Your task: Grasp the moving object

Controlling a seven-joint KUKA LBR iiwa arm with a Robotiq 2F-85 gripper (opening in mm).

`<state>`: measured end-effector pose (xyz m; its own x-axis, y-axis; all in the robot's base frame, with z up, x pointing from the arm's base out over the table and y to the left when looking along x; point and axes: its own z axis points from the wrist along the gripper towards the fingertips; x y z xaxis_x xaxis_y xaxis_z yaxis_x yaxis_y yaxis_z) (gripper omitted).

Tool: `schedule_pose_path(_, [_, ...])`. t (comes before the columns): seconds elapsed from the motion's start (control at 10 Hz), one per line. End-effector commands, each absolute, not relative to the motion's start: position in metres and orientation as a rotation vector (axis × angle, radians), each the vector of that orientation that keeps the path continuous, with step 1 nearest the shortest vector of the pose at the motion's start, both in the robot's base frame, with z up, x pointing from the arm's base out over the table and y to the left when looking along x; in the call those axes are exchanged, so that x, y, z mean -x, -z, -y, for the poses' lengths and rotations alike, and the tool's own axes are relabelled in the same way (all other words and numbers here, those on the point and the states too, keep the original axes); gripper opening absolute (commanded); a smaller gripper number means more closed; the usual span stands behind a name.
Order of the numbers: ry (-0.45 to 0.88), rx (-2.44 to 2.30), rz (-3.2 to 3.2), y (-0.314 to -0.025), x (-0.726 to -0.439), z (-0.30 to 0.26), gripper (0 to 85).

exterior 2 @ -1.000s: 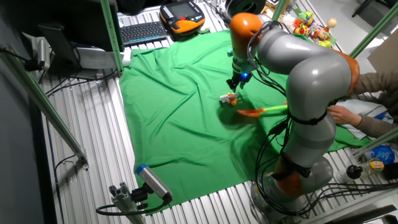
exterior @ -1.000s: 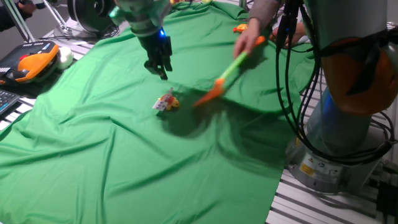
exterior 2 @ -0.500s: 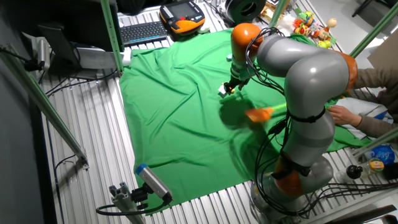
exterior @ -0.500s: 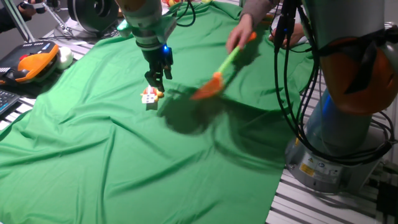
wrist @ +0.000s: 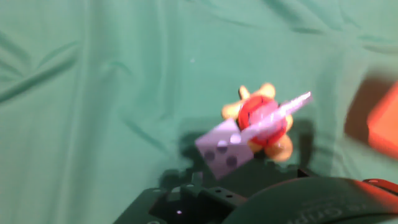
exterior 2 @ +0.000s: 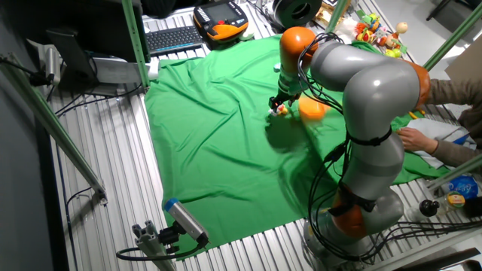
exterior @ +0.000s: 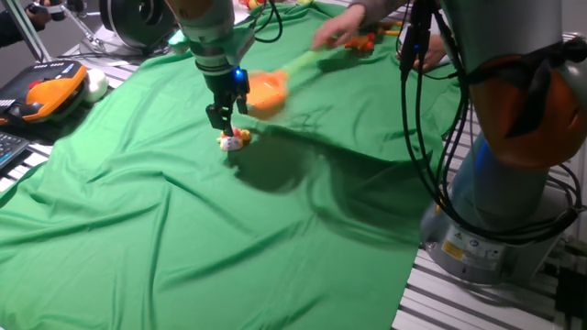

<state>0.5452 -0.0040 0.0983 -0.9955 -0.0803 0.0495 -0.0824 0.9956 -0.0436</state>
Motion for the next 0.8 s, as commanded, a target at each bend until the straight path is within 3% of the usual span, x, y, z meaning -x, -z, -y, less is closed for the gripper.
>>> schedule_pose_path(0.0, [-0.064, -0.128, 3.102, -0.093, -0.548, 0.007, 68.0])
schedule_pose_path(0.7, [0.016, -0.189, 3.148, -0.051, -0.547, 0.034, 68.0])
